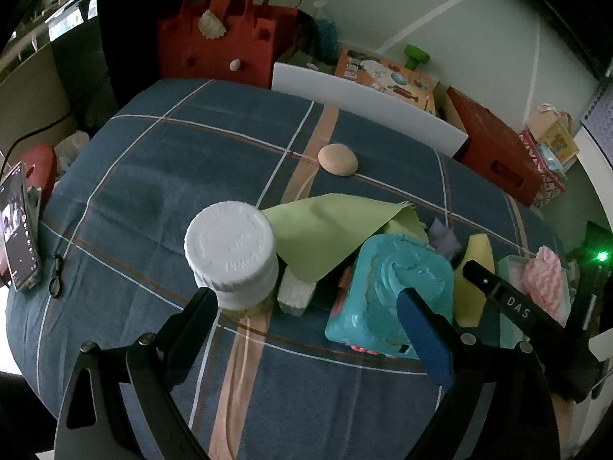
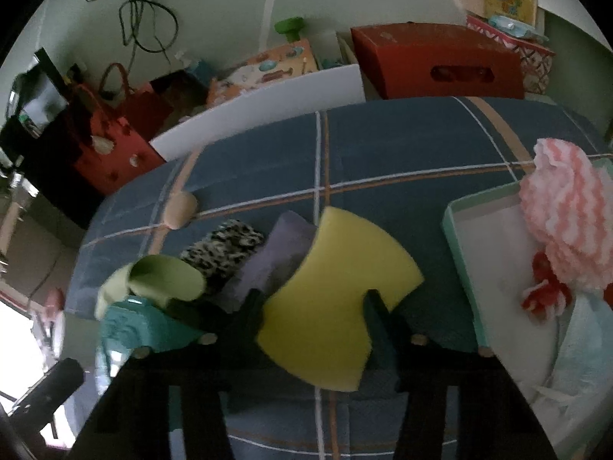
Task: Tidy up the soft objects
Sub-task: 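Close the right gripper on the yellow sponge and lift it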
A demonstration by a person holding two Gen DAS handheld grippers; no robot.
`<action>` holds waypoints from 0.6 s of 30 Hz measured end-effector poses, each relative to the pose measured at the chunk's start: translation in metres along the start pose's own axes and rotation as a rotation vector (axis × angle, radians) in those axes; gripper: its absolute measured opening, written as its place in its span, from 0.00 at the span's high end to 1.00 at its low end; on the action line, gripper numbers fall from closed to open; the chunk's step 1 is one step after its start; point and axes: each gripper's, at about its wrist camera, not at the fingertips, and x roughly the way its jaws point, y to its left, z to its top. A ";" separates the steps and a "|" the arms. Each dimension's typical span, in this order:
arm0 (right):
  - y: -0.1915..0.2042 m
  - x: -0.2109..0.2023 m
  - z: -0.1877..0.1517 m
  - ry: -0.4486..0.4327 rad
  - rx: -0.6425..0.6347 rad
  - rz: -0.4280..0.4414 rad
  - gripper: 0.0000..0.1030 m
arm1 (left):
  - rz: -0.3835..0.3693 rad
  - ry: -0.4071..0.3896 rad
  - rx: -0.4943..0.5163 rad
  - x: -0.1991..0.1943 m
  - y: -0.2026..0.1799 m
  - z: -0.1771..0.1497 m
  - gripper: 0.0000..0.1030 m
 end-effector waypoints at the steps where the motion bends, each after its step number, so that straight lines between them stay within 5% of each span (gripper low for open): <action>1: 0.001 -0.003 0.000 -0.006 -0.007 -0.004 0.49 | -0.002 -0.005 0.001 -0.002 0.000 0.000 0.08; 11: 0.003 -0.004 0.000 0.014 -0.051 -0.002 0.49 | 0.004 0.001 0.009 -0.001 -0.003 0.000 0.08; 16: -0.001 -0.001 -0.001 0.029 -0.052 -0.044 0.25 | 0.004 -0.001 0.008 -0.001 -0.003 0.000 0.08; 18: -0.002 0.002 -0.002 0.042 -0.057 -0.054 0.24 | 0.003 -0.002 0.009 -0.001 -0.004 0.000 0.08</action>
